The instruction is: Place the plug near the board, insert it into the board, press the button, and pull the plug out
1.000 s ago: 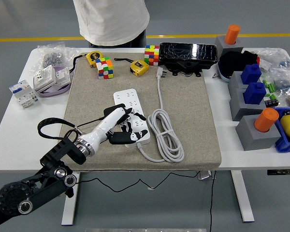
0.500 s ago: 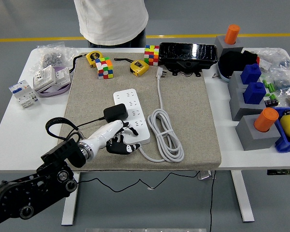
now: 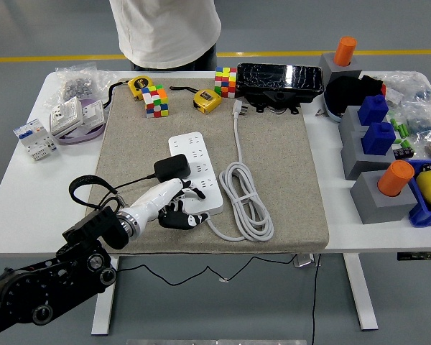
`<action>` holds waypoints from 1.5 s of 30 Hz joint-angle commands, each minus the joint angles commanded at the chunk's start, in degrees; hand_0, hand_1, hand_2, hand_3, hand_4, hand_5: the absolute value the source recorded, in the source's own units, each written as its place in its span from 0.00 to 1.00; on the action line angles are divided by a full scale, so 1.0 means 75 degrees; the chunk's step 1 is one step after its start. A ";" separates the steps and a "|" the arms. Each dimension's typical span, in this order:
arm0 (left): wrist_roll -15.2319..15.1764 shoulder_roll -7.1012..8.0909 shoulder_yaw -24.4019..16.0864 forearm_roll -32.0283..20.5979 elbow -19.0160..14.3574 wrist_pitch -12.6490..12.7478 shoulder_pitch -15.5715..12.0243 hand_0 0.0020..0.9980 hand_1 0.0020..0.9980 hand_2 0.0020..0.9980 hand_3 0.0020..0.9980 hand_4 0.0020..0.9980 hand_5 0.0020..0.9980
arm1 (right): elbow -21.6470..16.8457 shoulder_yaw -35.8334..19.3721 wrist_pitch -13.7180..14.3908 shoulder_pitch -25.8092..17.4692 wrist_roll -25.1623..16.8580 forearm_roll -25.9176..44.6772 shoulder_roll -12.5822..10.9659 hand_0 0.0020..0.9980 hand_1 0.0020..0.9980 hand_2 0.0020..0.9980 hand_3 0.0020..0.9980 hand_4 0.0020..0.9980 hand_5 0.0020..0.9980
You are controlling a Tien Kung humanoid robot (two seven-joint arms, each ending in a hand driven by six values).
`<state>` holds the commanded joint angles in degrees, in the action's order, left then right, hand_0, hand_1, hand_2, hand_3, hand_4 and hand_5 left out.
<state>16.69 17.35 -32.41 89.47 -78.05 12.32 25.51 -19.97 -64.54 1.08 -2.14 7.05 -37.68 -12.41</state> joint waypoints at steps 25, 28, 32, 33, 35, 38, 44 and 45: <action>0.0421 -0.0017 0.0020 0.0605 0.0023 -0.0318 -0.0057 0.08 0.05 0.12 0.67 0.81 0.33 | -0.0005 -0.0114 -0.0004 -0.0055 -0.0005 -0.0030 0.0075 0.55 0.65 0.67 0.57 0.92 0.43; 0.0052 0.0001 -0.0086 0.0134 -0.0104 -0.0214 -0.0119 0.08 0.05 0.12 0.66 0.81 0.33 | -0.0009 -0.0128 -0.0001 -0.0062 -0.0011 -0.0031 0.0083 0.55 0.65 0.67 0.57 0.92 0.43; -0.0904 0.0027 -0.0292 -0.0822 -0.0324 0.0222 -0.0171 0.10 0.05 0.14 0.62 0.81 0.33 | 0.0001 -0.0124 -0.0003 -0.0074 -0.0009 -0.0033 0.0087 0.55 0.65 0.67 0.57 0.92 0.43; -0.1151 0.0026 -0.0370 -0.1057 -0.0361 0.0324 -0.0186 0.10 0.05 0.14 0.62 0.81 0.33 | 0.0001 -0.0119 -0.0002 -0.0079 -0.0010 -0.0033 0.0085 0.55 0.65 0.67 0.57 0.92 0.43; -0.1553 0.0019 -0.0473 -0.1374 -0.0370 0.0540 -0.0198 0.10 0.05 0.14 0.62 0.81 0.33 | 0.0001 -0.0112 0.0000 -0.0076 -0.0012 -0.0034 0.0082 0.55 0.65 0.67 0.57 0.92 0.43; -0.2196 -0.0012 -0.0574 -0.1526 -0.0238 0.1019 -0.0191 0.16 0.11 0.21 0.60 0.81 0.33 | -0.0002 -0.0115 0.0001 -0.0065 -0.0013 -0.0034 0.0085 0.55 0.65 0.67 0.57 0.92 0.43; -0.3001 -0.0176 -0.0787 -0.1479 0.0256 0.1778 -0.0111 0.25 0.27 0.38 0.58 0.80 0.33 | 0.0002 -0.0118 0.0001 -0.0061 -0.0011 -0.0023 0.0084 0.55 0.65 0.67 0.57 0.92 0.43; -0.3008 -0.0226 -0.0847 -0.1310 0.0378 0.1802 -0.0081 0.25 0.27 0.38 0.58 0.80 0.33 | 0.0006 -0.0117 0.0002 -0.0064 -0.0011 -0.0022 0.0082 0.55 0.65 0.67 0.57 0.92 0.43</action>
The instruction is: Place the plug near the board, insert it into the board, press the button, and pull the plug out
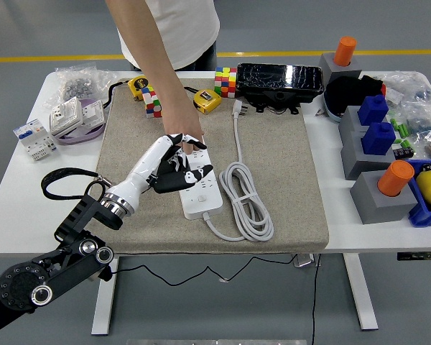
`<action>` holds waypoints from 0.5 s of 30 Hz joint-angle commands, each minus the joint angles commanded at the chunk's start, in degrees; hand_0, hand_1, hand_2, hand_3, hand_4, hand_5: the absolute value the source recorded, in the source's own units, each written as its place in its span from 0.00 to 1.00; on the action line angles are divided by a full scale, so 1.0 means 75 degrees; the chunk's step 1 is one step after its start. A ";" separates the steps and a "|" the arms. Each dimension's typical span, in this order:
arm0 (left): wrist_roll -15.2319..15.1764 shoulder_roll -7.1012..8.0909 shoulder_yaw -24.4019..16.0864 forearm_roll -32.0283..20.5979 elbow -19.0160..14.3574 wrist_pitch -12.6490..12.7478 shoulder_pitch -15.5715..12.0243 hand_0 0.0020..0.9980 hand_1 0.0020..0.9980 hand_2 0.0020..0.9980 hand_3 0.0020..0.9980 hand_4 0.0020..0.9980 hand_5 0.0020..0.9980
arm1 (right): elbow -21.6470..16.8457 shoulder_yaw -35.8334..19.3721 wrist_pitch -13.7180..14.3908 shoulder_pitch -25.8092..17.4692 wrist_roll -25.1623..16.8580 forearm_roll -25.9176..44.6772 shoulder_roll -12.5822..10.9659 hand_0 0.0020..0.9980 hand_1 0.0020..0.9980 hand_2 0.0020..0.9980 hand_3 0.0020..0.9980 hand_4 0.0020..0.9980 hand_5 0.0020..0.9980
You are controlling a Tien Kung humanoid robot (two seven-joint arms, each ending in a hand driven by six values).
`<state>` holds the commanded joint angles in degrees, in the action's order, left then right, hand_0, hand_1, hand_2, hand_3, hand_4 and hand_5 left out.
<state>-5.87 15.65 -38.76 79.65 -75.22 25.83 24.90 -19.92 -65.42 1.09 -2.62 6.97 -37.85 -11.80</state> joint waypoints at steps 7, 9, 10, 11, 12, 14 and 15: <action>0.0341 -0.0288 -0.0129 0.1118 0.0710 -0.0070 0.0262 0.55 0.68 0.58 0.60 0.80 0.31 | -0.0001 0.0025 -0.0002 0.0002 -0.0002 0.0018 -0.0007 0.55 0.65 0.67 0.57 0.92 0.43; 0.0500 -0.0350 -0.0125 0.1289 0.0855 -0.0245 0.0332 0.55 0.68 0.58 0.60 0.80 0.31 | -0.0005 0.0027 0.0000 0.0007 -0.0004 0.0022 -0.0008 0.55 0.65 0.67 0.57 0.92 0.43; 0.0638 -0.0392 -0.0109 0.1410 0.0957 -0.0361 0.0379 0.55 0.68 0.58 0.60 0.80 0.31 | -0.0005 0.0035 0.0000 0.0008 -0.0004 0.0024 -0.0010 0.55 0.65 0.67 0.57 0.92 0.43; 0.0752 -0.0436 -0.0095 0.1545 0.1064 -0.0446 0.0427 0.77 0.84 0.78 0.75 0.85 0.27 | -0.0004 0.0044 -0.0001 0.0012 -0.0003 0.0025 -0.0013 0.55 0.65 0.67 0.57 0.92 0.43; 0.0816 -0.0465 -0.0088 0.1629 0.1137 -0.0494 0.0457 0.77 0.84 0.78 0.75 0.85 0.27 | -0.0004 0.0047 -0.0001 0.0015 -0.0002 0.0025 -0.0015 0.55 0.65 0.67 0.57 0.92 0.43; 0.0947 -0.0533 -0.0079 0.1794 0.1311 -0.0590 0.0515 0.77 0.84 0.78 0.75 0.85 0.27 | -0.0004 0.0040 -0.0001 0.0019 -0.0002 0.0028 -0.0017 0.55 0.65 0.67 0.57 0.92 0.43; 0.0998 -0.0566 -0.0071 0.1887 0.1419 -0.0623 0.0546 0.77 0.84 0.78 0.75 0.85 0.27 | -0.0004 0.0036 -0.0001 0.0019 -0.0002 0.0029 -0.0016 0.55 0.65 0.67 0.57 0.92 0.43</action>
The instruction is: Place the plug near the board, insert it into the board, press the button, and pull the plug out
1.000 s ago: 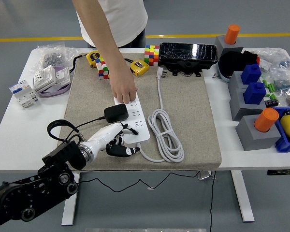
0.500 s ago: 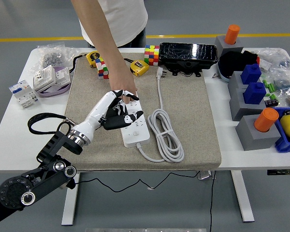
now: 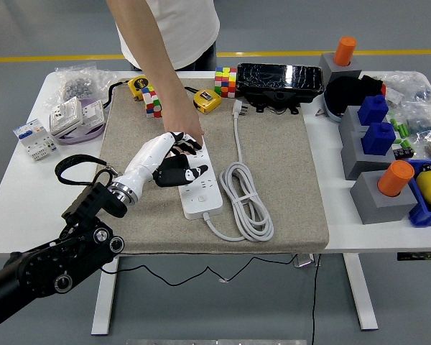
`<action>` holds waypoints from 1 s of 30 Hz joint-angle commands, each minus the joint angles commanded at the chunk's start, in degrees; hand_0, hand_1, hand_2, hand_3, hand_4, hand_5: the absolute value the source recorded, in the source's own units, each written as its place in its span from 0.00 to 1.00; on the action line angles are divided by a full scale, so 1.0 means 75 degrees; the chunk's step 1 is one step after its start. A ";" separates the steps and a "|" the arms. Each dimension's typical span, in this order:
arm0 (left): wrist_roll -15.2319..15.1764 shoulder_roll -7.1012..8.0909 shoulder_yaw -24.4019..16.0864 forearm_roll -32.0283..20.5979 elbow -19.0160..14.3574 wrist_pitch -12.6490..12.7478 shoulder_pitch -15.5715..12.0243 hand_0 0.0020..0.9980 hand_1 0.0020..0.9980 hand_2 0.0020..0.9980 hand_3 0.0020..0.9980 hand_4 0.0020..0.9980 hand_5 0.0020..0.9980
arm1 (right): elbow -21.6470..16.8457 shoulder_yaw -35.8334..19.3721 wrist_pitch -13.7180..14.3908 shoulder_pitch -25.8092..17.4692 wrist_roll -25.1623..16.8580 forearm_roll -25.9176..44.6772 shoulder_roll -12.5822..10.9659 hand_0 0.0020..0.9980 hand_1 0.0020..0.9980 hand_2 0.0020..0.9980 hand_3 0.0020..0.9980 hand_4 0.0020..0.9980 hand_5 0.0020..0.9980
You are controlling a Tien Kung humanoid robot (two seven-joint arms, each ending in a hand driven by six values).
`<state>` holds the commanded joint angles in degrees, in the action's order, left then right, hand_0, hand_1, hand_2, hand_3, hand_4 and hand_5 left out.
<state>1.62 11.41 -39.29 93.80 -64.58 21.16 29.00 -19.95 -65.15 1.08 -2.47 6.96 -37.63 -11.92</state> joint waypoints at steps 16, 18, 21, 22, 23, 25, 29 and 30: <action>0.0294 -0.0045 0.0078 0.0109 0.0816 -0.0029 0.0173 0.63 0.65 0.57 0.61 0.79 0.22 | 0.0000 0.0025 -0.0003 -0.0021 -0.0003 0.0012 0.0010 0.55 0.65 0.67 0.57 0.92 0.43; 0.0364 -0.0048 0.0083 0.0088 0.0881 -0.0068 0.0177 0.63 0.65 0.57 0.61 0.79 0.22 | -0.0005 0.0030 -0.0002 -0.0023 -0.0005 0.0011 0.0004 0.55 0.65 0.67 0.57 0.92 0.43; 0.0400 -0.0052 0.0085 0.0031 0.0946 -0.0099 0.0193 0.47 0.48 0.49 0.54 0.73 0.15 | 0.0004 0.0022 0.0002 -0.0020 -0.0003 0.0008 0.0002 0.55 0.65 0.67 0.57 0.92 0.43; 0.0382 -0.0052 0.0088 0.0014 0.0956 -0.0093 0.0198 0.47 0.48 0.49 0.54 0.73 0.15 | 0.0005 0.0022 0.0001 -0.0021 -0.0002 0.0009 0.0002 0.55 0.65 0.67 0.57 0.92 0.43; 0.0358 -0.0052 0.0091 -0.0009 0.0965 -0.0086 0.0204 0.47 0.48 0.49 0.54 0.73 0.15 | 0.0003 0.0021 0.0000 -0.0022 -0.0003 0.0010 0.0001 0.55 0.65 0.67 0.57 0.92 0.43; 0.0321 -0.0059 0.0090 -0.0056 0.0989 -0.0065 0.0218 0.47 0.48 0.49 0.54 0.73 0.15 | 0.0002 0.0014 0.0003 -0.0021 -0.0004 0.0007 0.0001 0.55 0.65 0.67 0.57 0.92 0.43; 0.0241 -0.0071 0.0088 -0.0131 0.1003 -0.0013 0.0231 0.38 0.37 0.38 0.50 0.55 0.00 | -0.0008 0.0009 0.0006 -0.0019 -0.0006 0.0004 -0.0002 0.55 0.65 0.67 0.57 0.92 0.43; 0.0204 -0.0074 0.0091 -0.0141 0.1006 0.0008 0.0233 0.38 0.37 0.38 0.50 0.55 0.00 | -0.0006 0.0012 0.0005 -0.0018 -0.0005 0.0005 -0.0002 0.55 0.65 0.67 0.57 0.92 0.43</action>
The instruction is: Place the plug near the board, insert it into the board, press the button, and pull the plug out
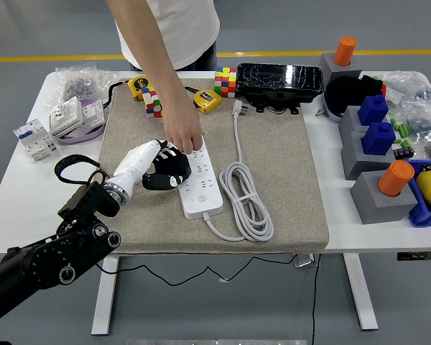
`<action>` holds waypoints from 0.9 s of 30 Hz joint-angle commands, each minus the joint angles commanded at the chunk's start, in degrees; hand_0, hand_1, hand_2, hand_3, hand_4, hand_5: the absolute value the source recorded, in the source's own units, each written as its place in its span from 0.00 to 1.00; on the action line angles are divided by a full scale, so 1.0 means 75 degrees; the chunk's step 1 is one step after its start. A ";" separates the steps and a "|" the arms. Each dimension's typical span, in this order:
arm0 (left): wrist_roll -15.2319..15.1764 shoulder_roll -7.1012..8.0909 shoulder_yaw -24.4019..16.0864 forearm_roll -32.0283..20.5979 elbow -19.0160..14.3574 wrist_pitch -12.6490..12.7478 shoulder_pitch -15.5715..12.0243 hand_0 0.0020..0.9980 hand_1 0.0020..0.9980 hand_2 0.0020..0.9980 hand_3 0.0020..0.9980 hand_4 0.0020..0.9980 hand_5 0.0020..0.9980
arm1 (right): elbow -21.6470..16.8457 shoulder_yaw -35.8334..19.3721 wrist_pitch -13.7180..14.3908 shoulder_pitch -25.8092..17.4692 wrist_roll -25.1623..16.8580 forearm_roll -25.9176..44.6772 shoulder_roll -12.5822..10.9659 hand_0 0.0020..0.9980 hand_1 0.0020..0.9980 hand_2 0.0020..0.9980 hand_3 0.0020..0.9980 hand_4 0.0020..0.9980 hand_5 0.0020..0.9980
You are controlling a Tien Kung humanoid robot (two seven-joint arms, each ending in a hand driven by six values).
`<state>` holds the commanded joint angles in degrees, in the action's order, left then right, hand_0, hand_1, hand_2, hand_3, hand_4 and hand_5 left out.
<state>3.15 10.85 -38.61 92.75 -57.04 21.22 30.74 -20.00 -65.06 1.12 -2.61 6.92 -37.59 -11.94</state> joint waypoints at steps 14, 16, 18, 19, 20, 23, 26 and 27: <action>-0.0837 0.0039 -0.0463 -0.0050 0.0131 0.0378 -0.0104 0.37 0.35 0.36 0.48 0.56 0.00 | 0.0011 0.0019 -0.0006 0.0002 -0.0002 0.0001 0.0002 0.55 0.65 0.67 0.57 0.92 0.43; -0.0805 0.0051 -0.0574 0.0031 0.0303 0.0379 -0.0096 0.37 0.35 0.36 0.48 0.56 0.00 | 0.0008 0.0021 -0.0008 0.0003 -0.0003 0.0005 0.0004 0.55 0.65 0.67 0.57 0.92 0.43; -0.0774 0.0073 -0.0646 0.0080 0.0487 0.0370 -0.0092 0.37 0.35 0.36 0.48 0.56 0.00 | 0.0009 0.0018 -0.0007 0.0007 -0.0002 0.0006 0.0006 0.55 0.65 0.67 0.57 0.92 0.43; -0.0738 0.0091 -0.0672 0.0116 0.0588 0.0351 -0.0096 0.37 0.35 0.36 0.48 0.56 0.00 | 0.0003 0.0014 -0.0007 0.0006 -0.0002 0.0004 0.0005 0.55 0.65 0.67 0.57 0.92 0.43; -0.0710 0.0101 -0.0682 0.0138 0.0641 0.0337 -0.0102 0.48 0.45 0.47 0.55 0.59 0.00 | 0.0000 0.0012 -0.0007 0.0004 -0.0003 0.0001 0.0003 0.55 0.65 0.67 0.57 0.92 0.43; -0.0624 0.0116 -0.0690 0.0197 0.0721 0.0285 -0.0154 0.48 0.45 0.47 0.55 0.59 0.00 | 0.0005 0.0018 -0.0007 0.0003 -0.0001 0.0001 0.0003 0.55 0.65 0.67 0.57 0.92 0.43; -0.0616 0.0113 -0.0718 0.0302 0.0708 0.0280 -0.0218 0.59 0.64 0.53 0.57 0.78 0.08 | 0.0002 0.0019 -0.0009 0.0003 -0.0001 0.0000 0.0008 0.55 0.65 0.67 0.57 0.92 0.43; -0.0618 0.0113 -0.0728 0.0315 0.0698 0.0275 -0.0232 0.59 0.64 0.53 0.57 0.78 0.08 | 0.0001 0.0019 -0.0008 0.0003 -0.0002 -0.0001 0.0009 0.55 0.65 0.67 0.57 0.92 0.43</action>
<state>-1.49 11.70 -44.07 95.11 -51.81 23.28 29.00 -19.99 -64.91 1.05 -2.59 6.91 -37.60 -11.87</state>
